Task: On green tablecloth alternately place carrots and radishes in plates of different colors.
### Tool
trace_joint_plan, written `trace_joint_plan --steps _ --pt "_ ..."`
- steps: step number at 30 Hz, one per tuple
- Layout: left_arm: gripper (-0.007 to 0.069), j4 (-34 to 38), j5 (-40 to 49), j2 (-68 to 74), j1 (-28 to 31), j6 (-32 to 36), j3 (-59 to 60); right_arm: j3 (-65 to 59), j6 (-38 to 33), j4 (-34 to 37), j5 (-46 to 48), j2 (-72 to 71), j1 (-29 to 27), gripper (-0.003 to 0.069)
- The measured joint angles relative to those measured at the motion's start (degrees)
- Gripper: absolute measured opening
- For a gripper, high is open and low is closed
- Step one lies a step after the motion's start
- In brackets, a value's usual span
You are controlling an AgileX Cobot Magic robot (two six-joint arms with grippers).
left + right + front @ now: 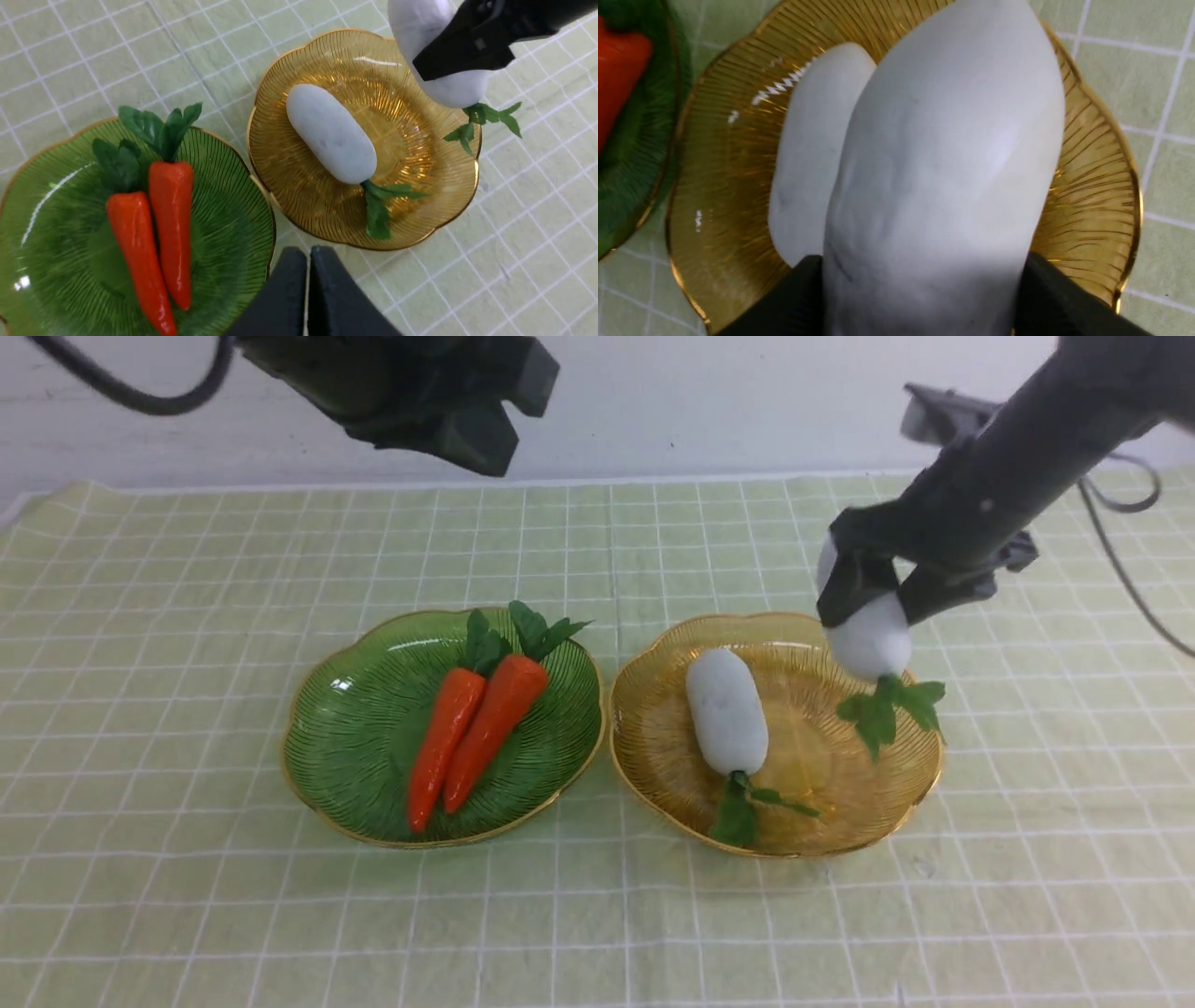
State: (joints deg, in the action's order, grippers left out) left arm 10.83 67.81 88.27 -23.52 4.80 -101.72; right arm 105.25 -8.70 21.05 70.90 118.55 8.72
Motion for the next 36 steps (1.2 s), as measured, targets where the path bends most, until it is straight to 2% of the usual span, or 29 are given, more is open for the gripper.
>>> trace_joint_plan --steps 2,7,11,13,16,20,21,25,26,29,31,36 --pt "-0.0008 -0.1 0.04 -2.18 0.0 0.0 2.33 0.0 1.5 -1.0 0.0 0.82 0.45 0.0481" --pt "-0.0008 -0.31 -0.79 -12.9 0.0 0.0 15.61 -0.04 4.97 -3.61 -0.07 0.98 0.65 0.0642" --pt "-0.0008 -0.36 -3.8 -19.84 0.0 -0.2 24.62 -0.11 4.76 -4.57 -0.02 -2.99 0.65 0.0661" --pt "-0.0008 -0.35 -6.43 -24.44 0.0 -0.48 30.27 -0.85 4.35 -4.99 -0.08 -9.11 0.65 0.0619" --pt "-0.0008 -0.35 -9.47 -30.15 0.0 -1.98 37.09 -3.08 4.19 -5.64 -0.02 -18.85 0.65 0.0517" --pt "-0.0008 -0.35 -14.34 -35.53 0.0 -3.45 44.48 -9.23 4.01 -7.37 0.1 -35.27 0.65 0.0291" --pt "-0.0008 -0.35 -16.05 -36.73 0.0 -3.67 46.52 -11.74 3.94 -7.77 0.18 -41.16 0.65 0.0213" --pt "-0.0008 -0.35 -22.56 -39.21 0.0 -3.72 52.5 -25.57 3.79 -8.17 -6.94 -59.04 0.65 0.0036" --pt "-0.0008 -0.35 -25.49 -39.4 0.0 -3.72 53.97 -32.74 3.68 -8.17 -14.92 -66.92 0.65 0.0011" --pt "-0.0008 -0.29 -28.21 -39.46 0.0 -3.72 55.07 -43.11 3.16 -8.17 -26.17 -78.72 0.65 -0.0006" --pt "-0.0008 -0.04 -31.79 -39.21 0.0 -3.72 55.47 -60.37 1.34 -8.17 -45.5 -96.53 0.65 -0.0013" --pt "-0.0008 0.11 -35.6 -38.27 0.0 -3.72 55.53 -75.41 0.37 -7.81 -58.36 -112.62 0.65 -0.0013"
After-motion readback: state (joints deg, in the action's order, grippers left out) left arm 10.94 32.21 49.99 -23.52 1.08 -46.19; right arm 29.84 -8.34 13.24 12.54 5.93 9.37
